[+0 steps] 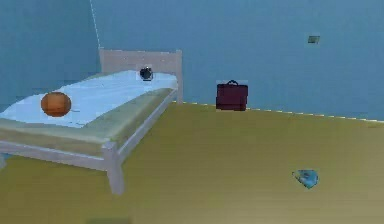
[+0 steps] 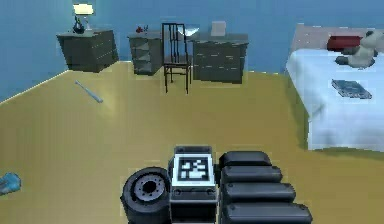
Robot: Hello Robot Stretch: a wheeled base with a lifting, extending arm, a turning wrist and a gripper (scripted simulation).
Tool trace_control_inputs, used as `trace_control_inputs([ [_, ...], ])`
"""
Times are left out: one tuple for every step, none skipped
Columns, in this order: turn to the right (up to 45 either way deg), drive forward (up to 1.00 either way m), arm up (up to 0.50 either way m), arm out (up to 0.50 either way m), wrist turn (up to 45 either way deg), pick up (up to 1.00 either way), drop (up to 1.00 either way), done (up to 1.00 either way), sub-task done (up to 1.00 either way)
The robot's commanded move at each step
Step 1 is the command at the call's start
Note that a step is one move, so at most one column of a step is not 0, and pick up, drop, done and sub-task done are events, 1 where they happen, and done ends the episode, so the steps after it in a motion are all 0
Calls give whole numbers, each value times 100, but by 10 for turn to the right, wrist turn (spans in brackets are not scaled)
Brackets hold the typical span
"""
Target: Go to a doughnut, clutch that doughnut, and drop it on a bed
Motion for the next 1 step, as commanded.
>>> trace_control_inputs([
  [0,100,0,0,0,0,0,0,0],
])
